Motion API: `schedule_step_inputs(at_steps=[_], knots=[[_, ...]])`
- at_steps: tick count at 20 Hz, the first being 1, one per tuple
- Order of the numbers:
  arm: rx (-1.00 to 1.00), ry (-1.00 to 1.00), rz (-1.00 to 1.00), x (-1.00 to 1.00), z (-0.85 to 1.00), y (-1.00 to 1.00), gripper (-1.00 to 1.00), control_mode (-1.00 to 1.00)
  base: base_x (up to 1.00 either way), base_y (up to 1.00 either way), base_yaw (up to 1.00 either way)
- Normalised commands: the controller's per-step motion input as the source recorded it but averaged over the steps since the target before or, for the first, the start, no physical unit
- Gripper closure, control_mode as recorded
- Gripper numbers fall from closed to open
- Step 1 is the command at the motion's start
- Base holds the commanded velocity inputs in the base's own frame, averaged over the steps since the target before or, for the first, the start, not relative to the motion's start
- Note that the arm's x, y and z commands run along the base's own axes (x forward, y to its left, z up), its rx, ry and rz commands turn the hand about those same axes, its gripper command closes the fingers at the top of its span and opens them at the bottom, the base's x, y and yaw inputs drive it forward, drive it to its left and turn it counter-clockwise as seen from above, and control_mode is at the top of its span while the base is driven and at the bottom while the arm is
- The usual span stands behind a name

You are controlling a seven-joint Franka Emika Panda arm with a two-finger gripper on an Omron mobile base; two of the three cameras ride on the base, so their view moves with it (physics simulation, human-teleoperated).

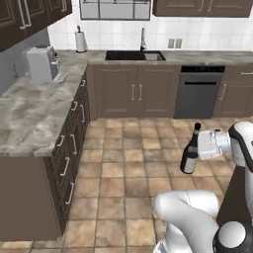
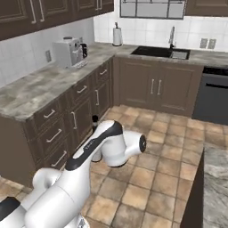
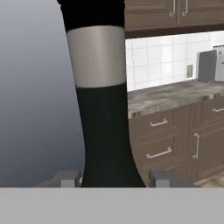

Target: There is a wine glass and glass cup on the dining counter. Place the wine bottle next to the wine glass and the juice bottle next to the glass cup.

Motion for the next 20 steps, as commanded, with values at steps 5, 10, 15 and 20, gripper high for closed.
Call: schedule_step_inputs(at_steps=[5, 10, 15, 20], knots=[[0.0, 0.0, 0.0, 0.0, 0.0, 0.0, 1.0, 1.0, 0.64, 0.15, -0.42], [0.0, 0.0, 0.0, 0.0, 0.0, 0.0, 1.0, 1.0, 0.63, 0.15, -0.43], [0.0, 0.0, 0.0, 0.0, 0.0, 0.0, 1.0, 1.0, 0.7, 0.14, -0.36], [0.0, 0.0, 0.0, 0.0, 0.0, 0.0, 1.0, 1.0, 0.74, 0.13, -0.32]])
